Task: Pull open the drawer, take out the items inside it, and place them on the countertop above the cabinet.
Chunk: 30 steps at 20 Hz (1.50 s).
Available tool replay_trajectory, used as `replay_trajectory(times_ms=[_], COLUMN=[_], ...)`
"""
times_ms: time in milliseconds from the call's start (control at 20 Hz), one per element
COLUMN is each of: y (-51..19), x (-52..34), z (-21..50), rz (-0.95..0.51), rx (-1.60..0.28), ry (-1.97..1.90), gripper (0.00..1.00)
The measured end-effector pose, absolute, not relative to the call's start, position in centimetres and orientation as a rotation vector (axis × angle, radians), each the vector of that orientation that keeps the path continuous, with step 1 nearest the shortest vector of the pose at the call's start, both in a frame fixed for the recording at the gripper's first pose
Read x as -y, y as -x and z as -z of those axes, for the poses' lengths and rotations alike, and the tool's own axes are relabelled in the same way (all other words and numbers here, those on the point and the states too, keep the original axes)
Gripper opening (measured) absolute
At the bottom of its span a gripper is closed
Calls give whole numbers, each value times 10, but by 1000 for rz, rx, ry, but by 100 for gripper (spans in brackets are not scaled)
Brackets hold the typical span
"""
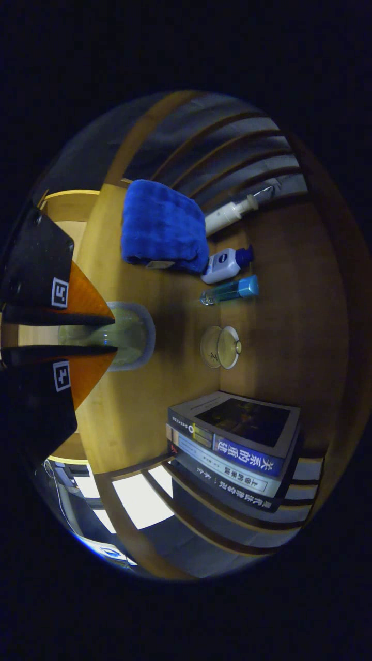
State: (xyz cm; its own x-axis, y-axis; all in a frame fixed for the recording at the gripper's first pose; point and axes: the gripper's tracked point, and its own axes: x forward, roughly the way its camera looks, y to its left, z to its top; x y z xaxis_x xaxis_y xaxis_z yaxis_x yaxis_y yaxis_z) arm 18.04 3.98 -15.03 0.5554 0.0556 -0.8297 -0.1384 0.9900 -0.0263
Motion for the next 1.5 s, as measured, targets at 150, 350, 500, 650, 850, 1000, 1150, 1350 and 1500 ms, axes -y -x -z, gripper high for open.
replay_trajectory(times_ms=[150, 350, 500, 650, 850, 1000, 1150, 1350, 1500], y=[-206, -224, -221, -207, -194, -177, -158, -119, -89], x=[-45, -51, -57, -57, -58, -57, -57, -64, -61], z=[160, 170, 172, 160, 149, 139, 128, 114, 104], rz=[-96, -78, -92, -114, -91, -94, -108, -130, -141], rx=[-963, -950, -948, -901, -801, -731, -677, -603, -532], ry=[78, 62, 62, 77, 56, 71, 57, 16, 48], gripper=[24, 30, 47, 65, 88, 100, 100, 100, 100])
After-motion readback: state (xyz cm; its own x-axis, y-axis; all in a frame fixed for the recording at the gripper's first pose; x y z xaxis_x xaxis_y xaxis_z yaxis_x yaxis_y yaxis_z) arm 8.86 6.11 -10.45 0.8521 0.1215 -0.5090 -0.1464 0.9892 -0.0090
